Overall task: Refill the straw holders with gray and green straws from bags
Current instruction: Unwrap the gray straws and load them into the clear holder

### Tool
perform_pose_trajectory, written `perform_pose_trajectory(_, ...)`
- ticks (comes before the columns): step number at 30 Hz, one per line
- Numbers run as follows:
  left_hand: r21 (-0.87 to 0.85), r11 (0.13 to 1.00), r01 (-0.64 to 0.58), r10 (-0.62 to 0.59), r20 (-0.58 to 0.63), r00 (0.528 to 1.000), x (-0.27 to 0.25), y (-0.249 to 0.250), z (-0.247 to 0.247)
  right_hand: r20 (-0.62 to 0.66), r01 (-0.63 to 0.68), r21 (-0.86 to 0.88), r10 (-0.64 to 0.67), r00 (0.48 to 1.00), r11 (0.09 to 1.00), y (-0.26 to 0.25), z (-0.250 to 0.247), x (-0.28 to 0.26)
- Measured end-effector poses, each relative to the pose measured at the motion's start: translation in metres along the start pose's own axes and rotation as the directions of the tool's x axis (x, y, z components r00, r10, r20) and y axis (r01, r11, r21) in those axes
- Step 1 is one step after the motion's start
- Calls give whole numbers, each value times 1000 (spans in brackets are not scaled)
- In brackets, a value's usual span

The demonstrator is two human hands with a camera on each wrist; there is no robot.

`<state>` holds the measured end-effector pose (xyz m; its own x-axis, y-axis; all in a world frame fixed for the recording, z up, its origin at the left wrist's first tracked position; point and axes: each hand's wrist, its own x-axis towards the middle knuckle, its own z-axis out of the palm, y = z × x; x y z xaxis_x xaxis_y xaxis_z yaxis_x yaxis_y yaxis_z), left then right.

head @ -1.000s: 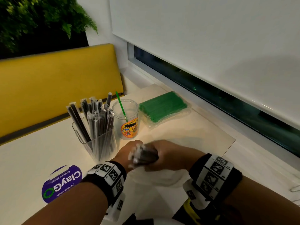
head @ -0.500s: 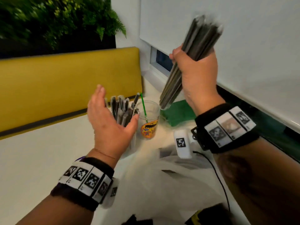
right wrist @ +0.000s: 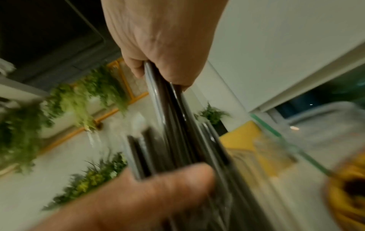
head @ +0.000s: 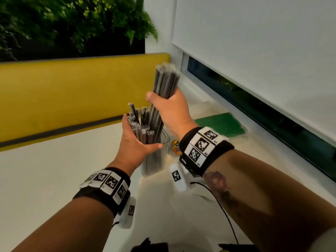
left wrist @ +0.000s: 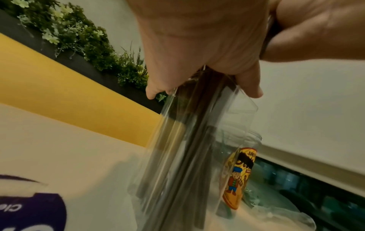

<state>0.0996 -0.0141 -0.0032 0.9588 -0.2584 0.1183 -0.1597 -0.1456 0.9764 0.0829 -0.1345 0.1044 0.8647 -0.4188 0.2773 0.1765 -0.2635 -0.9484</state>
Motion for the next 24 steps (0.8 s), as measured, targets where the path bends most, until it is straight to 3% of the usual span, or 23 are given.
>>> perform_pose_trajectory(3, -59, 997, -45, 45, 4, 999, 2, -6, 1, 107, -104, -129, 118, 987, 986, 39, -7, -17)
perform_pose_trajectory(6, -86, 992, -87, 86, -10, 996, 3, -10, 4, 135, 3, -279, 36, 990, 960, 50, -17, -25)
perform_pose_trajectory(8, -93, 992, -80, 78, -23, 997, 3, -13, 4, 98, 202, -311, -181, 979, 929, 34, -23, -21)
perform_pose_trajectory(10, -80, 992, -94, 92, -25, 995, 4, -15, 4, 139, 490, -416, -479, 867, 766, 11, -25, -15)
perform_pose_trajectory(11, -66, 992, -104, 103, -25, 994, 5, -16, 4, 220, 589, -478, -560, 799, 652, 5, -22, -12)
perform_pose_trajectory(12, -50, 991, -121, 121, -19, 993, 6, -16, 4, 344, 643, -513, -550, 761, 569, 1, -17, -9)
perform_pose_trajectory(13, -19, 991, -136, 135, -12, 991, 7, -16, 3, 488, 656, -538, -438, 755, 529, 2, -11, -7)
perform_pose_trajectory(14, 29, 988, -149, 149, -7, 989, 9, -16, 3, 613, 637, -580, -244, 752, 507, 7, -4, -6)
perform_pose_trajectory(16, 143, 977, -161, 162, 4, 987, 8, -16, 3, 688, 566, -663, 102, 718, 489, 20, 2, -7)
perform_pose_trajectory(17, 190, 970, -151, 156, -13, 988, 7, -15, 3, 689, 536, -671, 163, 706, 513, 22, 1, -8)
perform_pose_trajectory(19, 316, 937, -146, 185, -96, 978, 0, -6, 3, 674, 494, -617, 87, 734, 613, 11, -11, -11)
perform_pose_trajectory(21, 452, 847, -279, 381, -151, 912, -14, 9, 4, 566, 418, -521, -65, 822, 744, -10, -35, -17)
perform_pose_trajectory(24, 467, 596, -653, 767, -92, 635, -43, 39, 18, 372, 249, -363, -106, 922, 898, -29, -91, -34)
